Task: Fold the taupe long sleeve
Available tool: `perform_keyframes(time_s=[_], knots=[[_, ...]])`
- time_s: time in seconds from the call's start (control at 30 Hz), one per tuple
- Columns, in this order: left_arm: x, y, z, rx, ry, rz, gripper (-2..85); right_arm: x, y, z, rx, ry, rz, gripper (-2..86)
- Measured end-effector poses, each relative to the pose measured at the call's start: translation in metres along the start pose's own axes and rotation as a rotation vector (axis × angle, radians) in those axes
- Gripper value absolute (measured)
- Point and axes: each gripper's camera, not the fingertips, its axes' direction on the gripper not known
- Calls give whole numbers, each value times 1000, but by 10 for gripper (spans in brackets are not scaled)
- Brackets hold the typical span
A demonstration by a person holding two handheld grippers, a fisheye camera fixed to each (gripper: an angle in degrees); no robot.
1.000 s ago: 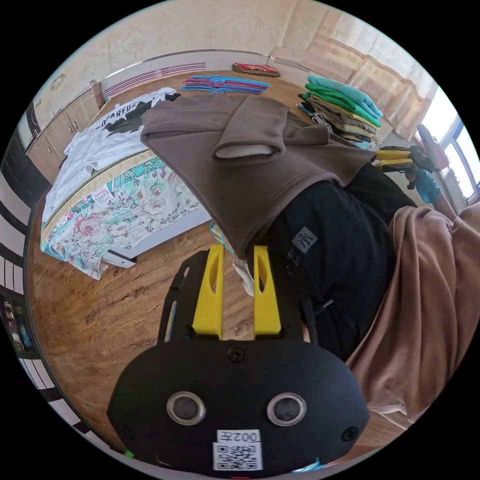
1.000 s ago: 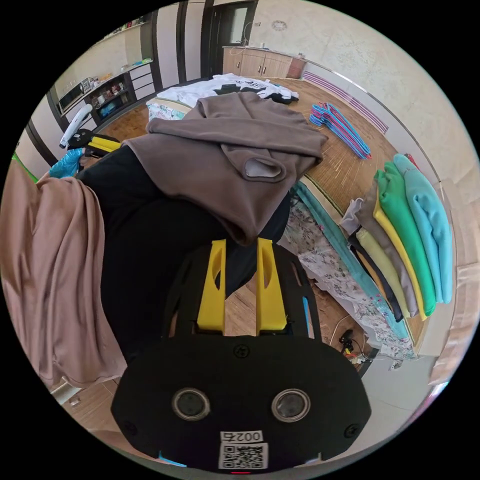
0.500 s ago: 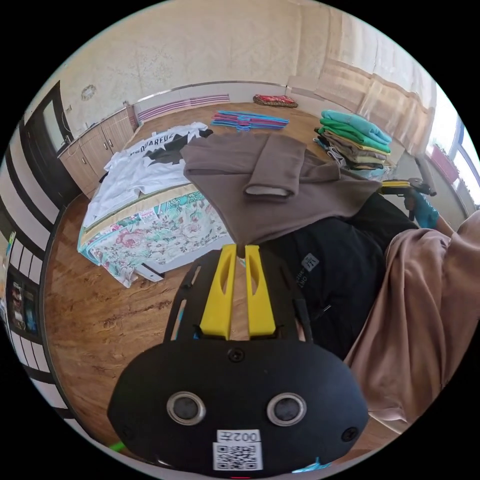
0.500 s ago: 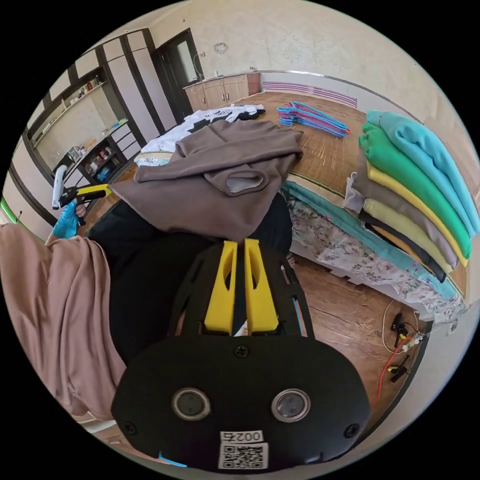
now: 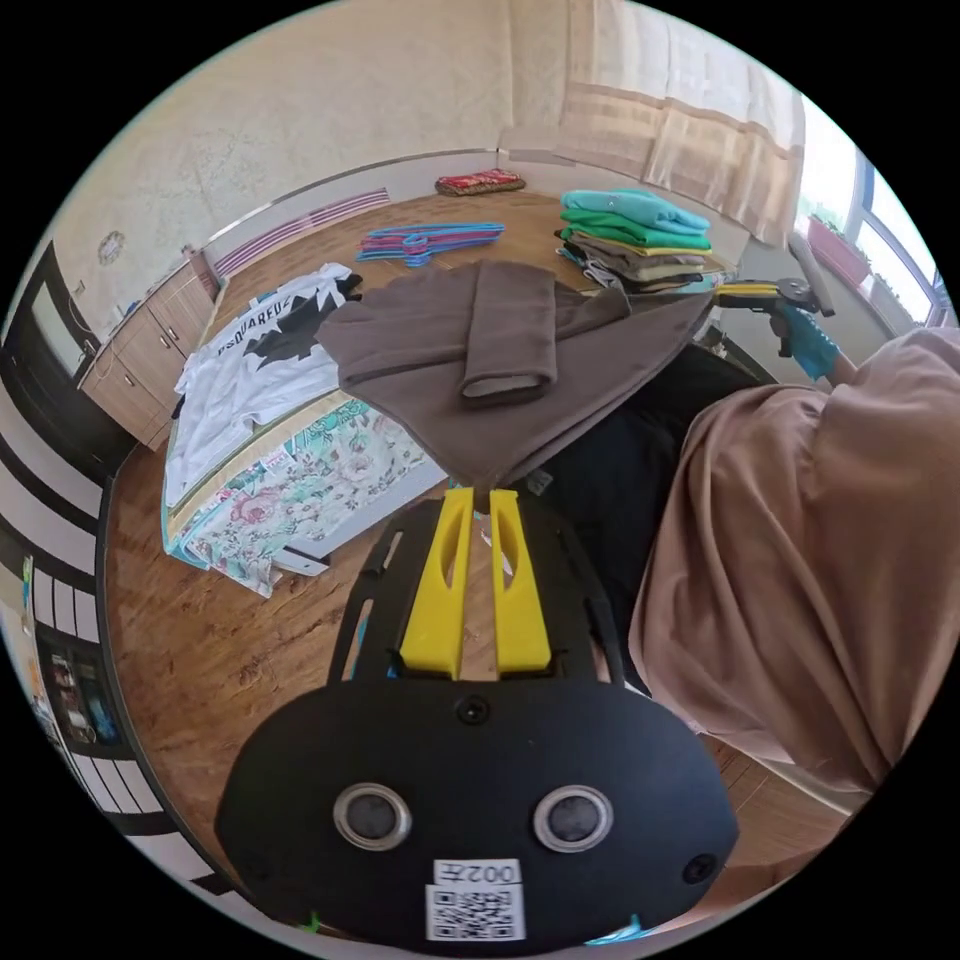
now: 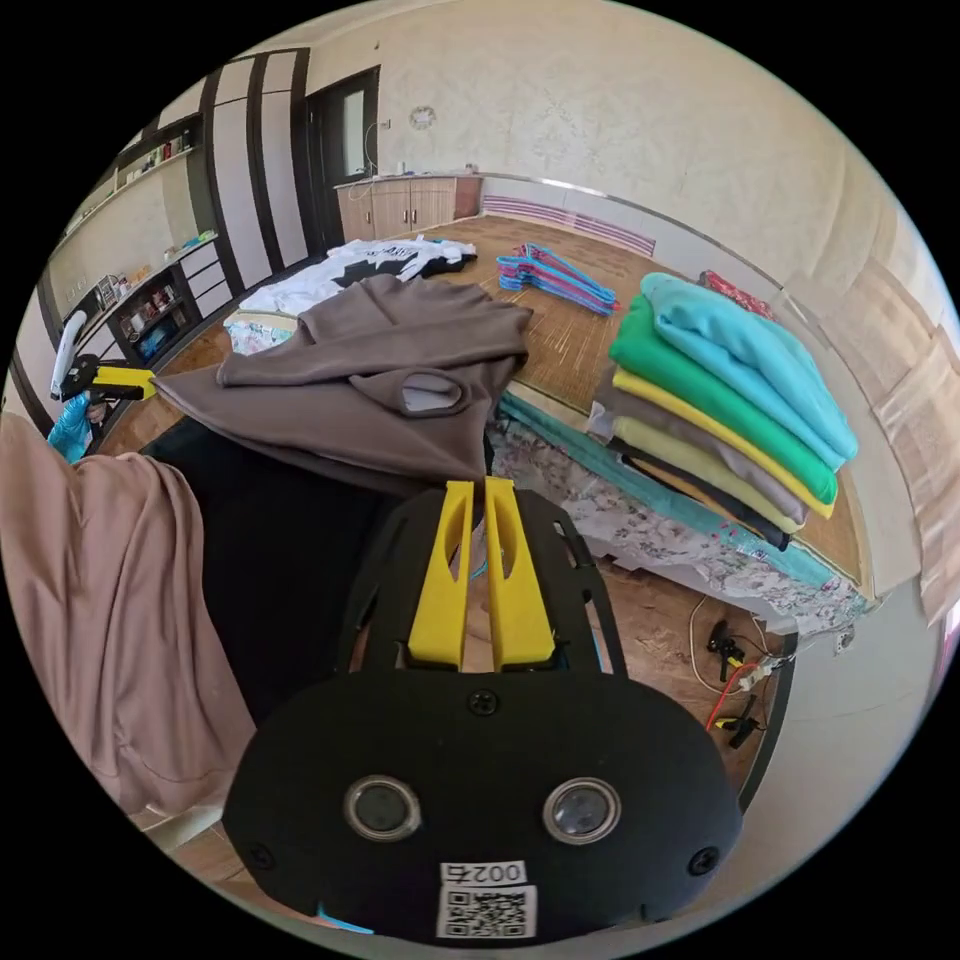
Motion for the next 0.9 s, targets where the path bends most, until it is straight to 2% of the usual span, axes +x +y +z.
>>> perform_keyframes(time_s=[0.3,0.5,0.63,0.77,0.9], knots=[[1,-11,-16,-20,0,18,11,-16,-9,-17,-158,-78,-87,42],[10,-38,-28,-96,-41,79,14,-50,-51,-66,-12,-132,-225,69],[15,-57,-37,-136,-72,115,17,-104,-94,-69,123,-323,-362,91],[19,-73,-46,-153,-111,136,19,-173,-141,-58,143,-436,-542,117],[19,-81,-53,-147,-115,128,20,-227,-172,-52,162,-450,-661,124]])
